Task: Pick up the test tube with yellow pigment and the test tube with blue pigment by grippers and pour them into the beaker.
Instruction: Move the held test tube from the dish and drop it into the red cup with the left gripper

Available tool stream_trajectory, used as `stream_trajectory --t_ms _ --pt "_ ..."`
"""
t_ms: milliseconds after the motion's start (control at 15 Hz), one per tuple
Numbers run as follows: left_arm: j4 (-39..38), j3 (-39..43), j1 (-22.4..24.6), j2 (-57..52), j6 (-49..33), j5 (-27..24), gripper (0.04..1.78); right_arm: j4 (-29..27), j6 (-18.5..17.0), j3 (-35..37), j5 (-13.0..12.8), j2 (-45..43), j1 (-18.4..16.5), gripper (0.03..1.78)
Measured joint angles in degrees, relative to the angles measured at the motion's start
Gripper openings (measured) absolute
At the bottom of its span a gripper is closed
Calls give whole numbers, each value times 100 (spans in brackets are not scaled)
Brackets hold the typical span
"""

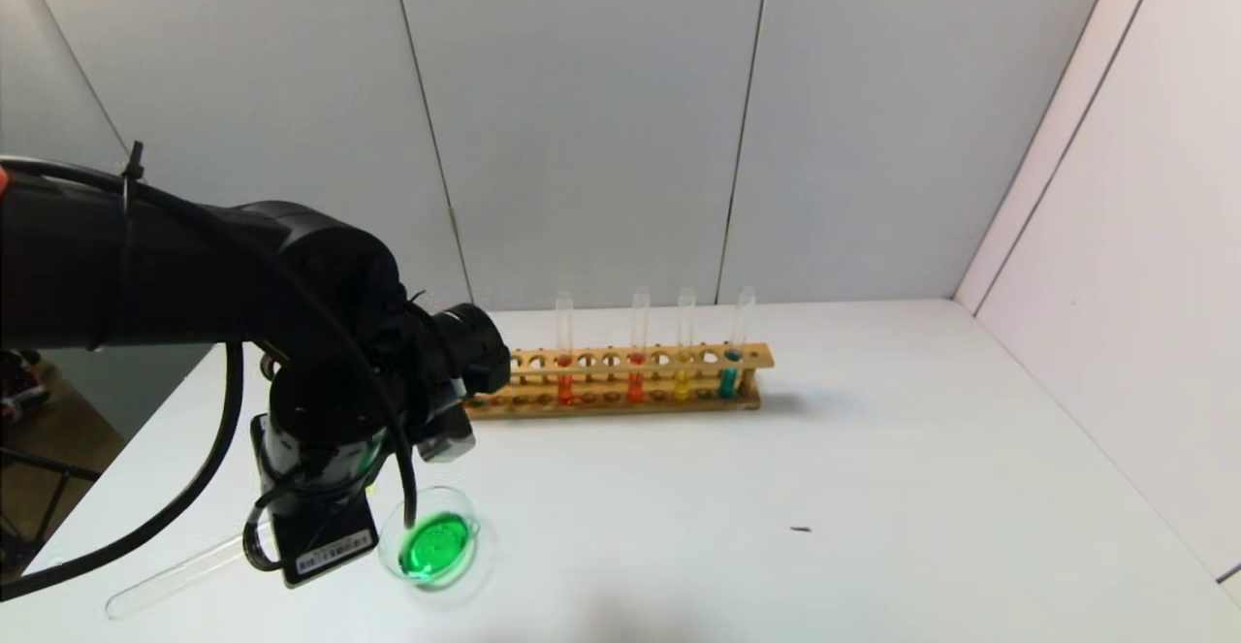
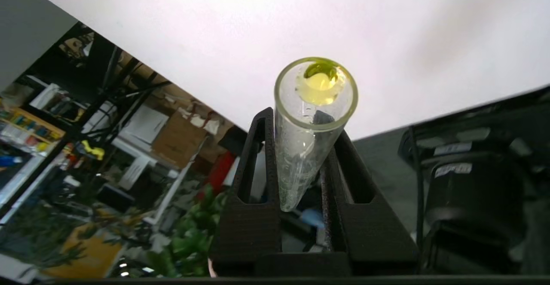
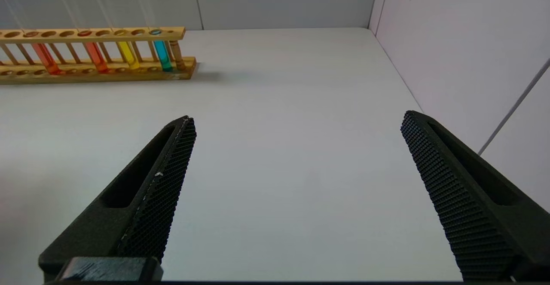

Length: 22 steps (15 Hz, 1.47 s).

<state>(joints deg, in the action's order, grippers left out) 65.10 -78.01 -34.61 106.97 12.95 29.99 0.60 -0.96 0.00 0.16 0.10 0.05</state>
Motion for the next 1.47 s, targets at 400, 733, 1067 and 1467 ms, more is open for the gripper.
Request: stream_trajectory --t_ms 400,733,1067,1467 --pt "-851 246 99 -195 -717 9 32 0 0 0 0 0 2 174" --pt "-2525 328 702 -839 -1315 -23 32 0 0 0 0 0 2 174" --pt "-3978 441 1762 -1257 -1376 -26 32 0 2 0 0 0 2 174" --pt "-6044 -168 2995 -755 -1262 -265 32 0 0 0 0 0 2 174"
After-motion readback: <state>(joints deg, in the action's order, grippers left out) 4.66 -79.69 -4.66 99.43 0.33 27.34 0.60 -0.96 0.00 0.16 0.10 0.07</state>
